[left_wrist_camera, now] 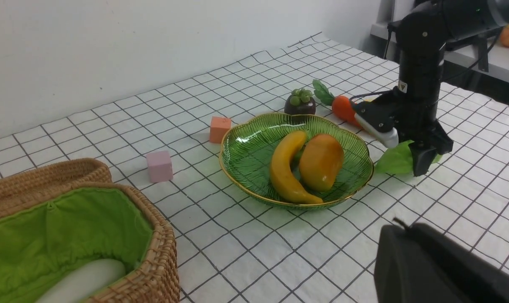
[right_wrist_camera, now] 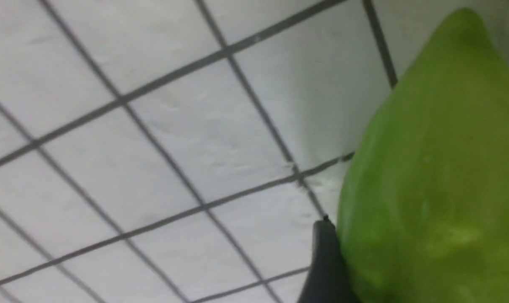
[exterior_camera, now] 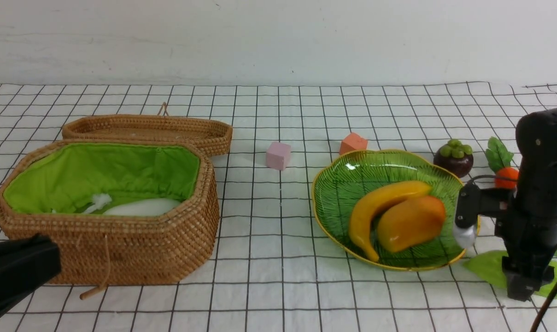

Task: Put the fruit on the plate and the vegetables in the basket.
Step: Take a chayote with your right arm and place it on the basket on the left.

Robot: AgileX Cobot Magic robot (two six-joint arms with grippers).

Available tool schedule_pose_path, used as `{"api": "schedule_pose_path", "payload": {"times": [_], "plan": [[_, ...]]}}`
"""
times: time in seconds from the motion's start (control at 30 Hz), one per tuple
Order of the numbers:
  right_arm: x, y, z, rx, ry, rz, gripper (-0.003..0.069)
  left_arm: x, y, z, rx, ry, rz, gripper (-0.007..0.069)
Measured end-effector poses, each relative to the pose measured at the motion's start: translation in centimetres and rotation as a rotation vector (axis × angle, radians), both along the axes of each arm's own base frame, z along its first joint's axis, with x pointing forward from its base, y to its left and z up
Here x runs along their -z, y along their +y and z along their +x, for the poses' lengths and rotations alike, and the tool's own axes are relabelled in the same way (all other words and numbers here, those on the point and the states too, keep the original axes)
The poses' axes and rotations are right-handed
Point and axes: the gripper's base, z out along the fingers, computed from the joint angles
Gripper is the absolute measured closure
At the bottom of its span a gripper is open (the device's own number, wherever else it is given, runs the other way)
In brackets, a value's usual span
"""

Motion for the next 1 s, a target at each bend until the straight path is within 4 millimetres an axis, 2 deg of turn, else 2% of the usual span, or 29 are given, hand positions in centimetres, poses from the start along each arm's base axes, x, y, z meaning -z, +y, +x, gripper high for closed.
{"api": "schedule_pose_path", "payload": {"times": [0.07,0.1,0.13,0.2,0.23,0.27,0.3,0.37,0.4,0.47,0.57,0.6,0.63,0.7,0.73,0.83,0.87,0.9,0.93,0.97,1.0], "plan": [[-0.9,0.0,-0.4,0.023,-0.002,0.007,0.0202,0.0,0.0,0.0,0.0,0.0,0.0,0.0637],[-2.7,0.1,-1.2,0.073,-0.021,0.024,0.0202,0.0,0.0,0.0,-0.001,0.003,-0.002,0.0637],[-3.2,0.2,-1.4,0.091,-0.023,0.031,0.0202,0.0,0.0,0.0,-0.001,0.007,-0.002,0.0637],[-6.8,0.6,-2.7,0.256,-0.104,0.098,0.0202,0.2,0.1,0.0,-0.011,0.028,-0.006,0.0637],[-7.2,0.6,-2.7,0.269,-0.114,0.106,0.0202,0.2,0.1,0.0,-0.012,0.026,-0.004,0.0637],[-8.5,1.0,-3.1,0.335,-0.142,0.146,0.0202,0.2,0.1,0.1,-0.021,0.032,-0.006,0.0637],[-10.7,1.8,-3.8,0.394,-0.194,0.21,0.0202,0.2,0.3,0.2,-0.045,0.029,-0.002,0.0636],[-14.1,4.3,-4.9,0.442,-0.264,0.355,0.0202,0.2,0.7,0.5,-0.096,0.024,0.001,0.0636],[-14.8,4.9,-5.2,0.433,-0.281,0.386,0.0202,0.2,0.7,0.5,-0.103,0.031,-0.007,0.0636],[-17.8,9.1,-5.9,0.37,-0.361,0.576,0.0202,0.1,1.3,0.9,-0.184,0.032,-0.02,0.0634],[-20.5,15.0,-6.4,0.253,-0.459,0.81,0.0202,-0.1,2.2,1.4,-0.305,0.039,-0.06,0.0634],[-20.7,15.4,-6.6,0.241,-0.456,0.82,0.0202,-0.2,2.3,1.5,-0.318,0.031,-0.054,0.0634],[-21.3,18.2,-6.7,0.174,-0.501,0.906,0.0202,-0.2,2.7,1.6,-0.368,0.042,-0.085,0.0634],[-22.0,21.6,-6.8,0.094,-0.566,0.998,0.0202,-0.2,3.2,1.8,-0.434,0.047,-0.107,0.0632],[-21.9,24.2,-6.6,0.036,-0.607,1.051,0.0202,-0.3,3.5,1.9,-0.47,0.042,-0.116,0.0632],[-20.9,29.1,-5.8,-0.022,-0.65,1.131,0.0202,-0.4,4.0,2.0,-0.521,0.045,-0.136,0.063],[-19.8,30.9,-5.3,-0.042,-0.658,1.139,0.0202,-0.4,4.0,2.0,-0.528,0.045,-0.137,0.0629],[-19.4,32.2,-5.0,-0.058,-0.675,1.152,0.0202,-0.4,4.1,2.0,-0.532,0.044,-0.14,0.0629],[-19.3,32.4,-4.9,-0.067,-0.681,1.152,0.0202,-0.4,4.1,2.0,-0.532,0.045,-0.141,0.0629],[-18.4,33.8,-4.4,-0.081,-0.693,1.155,0.0202,-0.4,4.1,2.0,-0.533,0.043,-0.14,0.0627],[-16.7,35.8,-3.5,-0.105,-0.71,1.15,0.0202,-0.4,4.1,2.0,-0.534,0.044,-0.142,0.0626]]}}
